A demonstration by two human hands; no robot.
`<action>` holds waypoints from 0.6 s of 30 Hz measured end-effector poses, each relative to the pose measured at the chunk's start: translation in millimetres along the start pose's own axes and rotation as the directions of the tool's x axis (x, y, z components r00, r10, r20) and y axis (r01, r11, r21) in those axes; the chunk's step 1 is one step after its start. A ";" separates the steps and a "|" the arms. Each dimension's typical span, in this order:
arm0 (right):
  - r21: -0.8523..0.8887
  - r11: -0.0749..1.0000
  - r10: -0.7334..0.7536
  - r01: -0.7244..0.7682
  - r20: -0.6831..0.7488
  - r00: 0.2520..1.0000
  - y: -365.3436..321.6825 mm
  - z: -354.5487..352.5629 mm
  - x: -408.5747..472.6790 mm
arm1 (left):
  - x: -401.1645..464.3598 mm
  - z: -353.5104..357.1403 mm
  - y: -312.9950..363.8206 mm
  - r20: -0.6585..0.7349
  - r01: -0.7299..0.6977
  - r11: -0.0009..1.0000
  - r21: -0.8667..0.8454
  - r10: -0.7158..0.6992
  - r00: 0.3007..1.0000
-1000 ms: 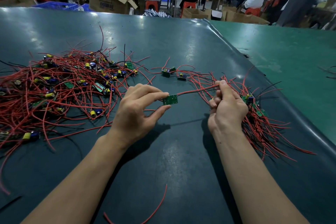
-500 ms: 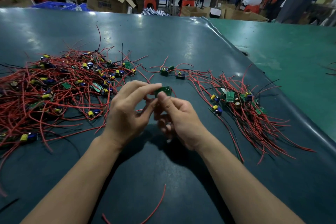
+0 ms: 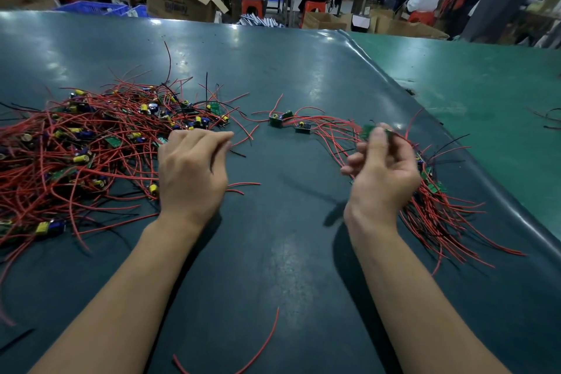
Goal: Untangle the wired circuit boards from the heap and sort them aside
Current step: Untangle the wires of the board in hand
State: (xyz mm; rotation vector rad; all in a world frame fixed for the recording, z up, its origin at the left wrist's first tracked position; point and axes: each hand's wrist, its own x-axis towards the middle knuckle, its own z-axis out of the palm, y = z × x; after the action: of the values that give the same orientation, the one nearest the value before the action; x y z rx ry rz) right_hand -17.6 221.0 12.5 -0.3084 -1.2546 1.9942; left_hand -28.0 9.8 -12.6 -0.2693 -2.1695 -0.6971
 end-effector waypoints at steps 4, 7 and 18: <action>0.234 0.940 0.296 -0.247 -0.201 0.934 5.4 -10.0 11.2 | -1.8 0.6 -6.8 0.079 0.178 0.967 0.181 -0.195 0.978; 0.254 0.899 0.412 -0.357 -0.212 0.886 8.0 -11.1 7.7 | -1.0 -2.0 -9.5 0.041 0.280 0.896 0.345 -0.312 0.949; 0.174 0.869 0.484 -0.463 -0.101 0.869 2.9 -7.7 1.7 | 4.9 -11.1 -32.0 0.086 0.432 0.628 0.647 -0.624 0.777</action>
State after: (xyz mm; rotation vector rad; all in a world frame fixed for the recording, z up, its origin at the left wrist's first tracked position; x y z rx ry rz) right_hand -15.8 226.7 6.6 -0.7344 -0.9998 2.4136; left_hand -37.1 -23.1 -15.7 0.6965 -2.6703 -0.2315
